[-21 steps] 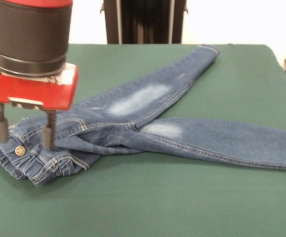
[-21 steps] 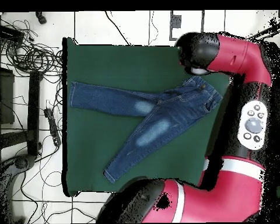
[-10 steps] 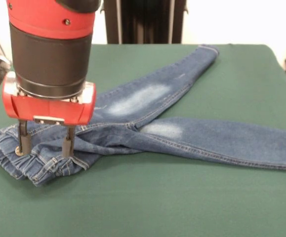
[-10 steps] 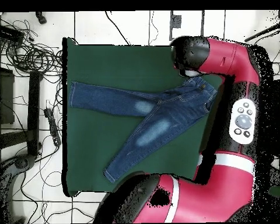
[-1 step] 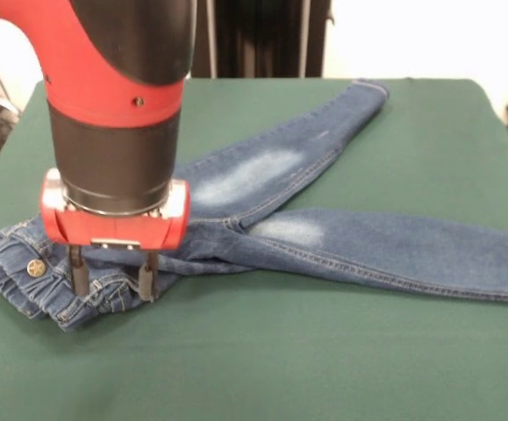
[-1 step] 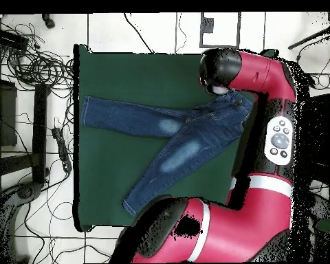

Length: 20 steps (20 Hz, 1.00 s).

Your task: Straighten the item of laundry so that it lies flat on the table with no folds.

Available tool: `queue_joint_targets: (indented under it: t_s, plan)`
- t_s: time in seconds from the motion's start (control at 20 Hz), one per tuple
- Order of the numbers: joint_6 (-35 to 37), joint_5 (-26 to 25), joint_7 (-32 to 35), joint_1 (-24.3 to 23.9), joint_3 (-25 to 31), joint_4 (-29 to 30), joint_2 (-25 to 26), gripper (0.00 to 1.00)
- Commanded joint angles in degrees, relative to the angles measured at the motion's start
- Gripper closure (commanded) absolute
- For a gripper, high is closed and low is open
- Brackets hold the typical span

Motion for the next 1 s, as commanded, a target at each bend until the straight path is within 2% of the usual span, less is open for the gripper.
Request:
queue_joint_targets:
  t_s: [0.05, 0.55, 1.0]
  plan:
    - [-2.2, 4.2, 20.3, 1.4, 1.3, 9.5, 1.4, 0.0]
    - [4.5, 5.9, 18.6, 1.8, -0.4, 6.4, 3.3, 0.0]
    - [7.5, 6.0, 17.5, 2.3, -2.6, 7.4, 2.4, 0.0]
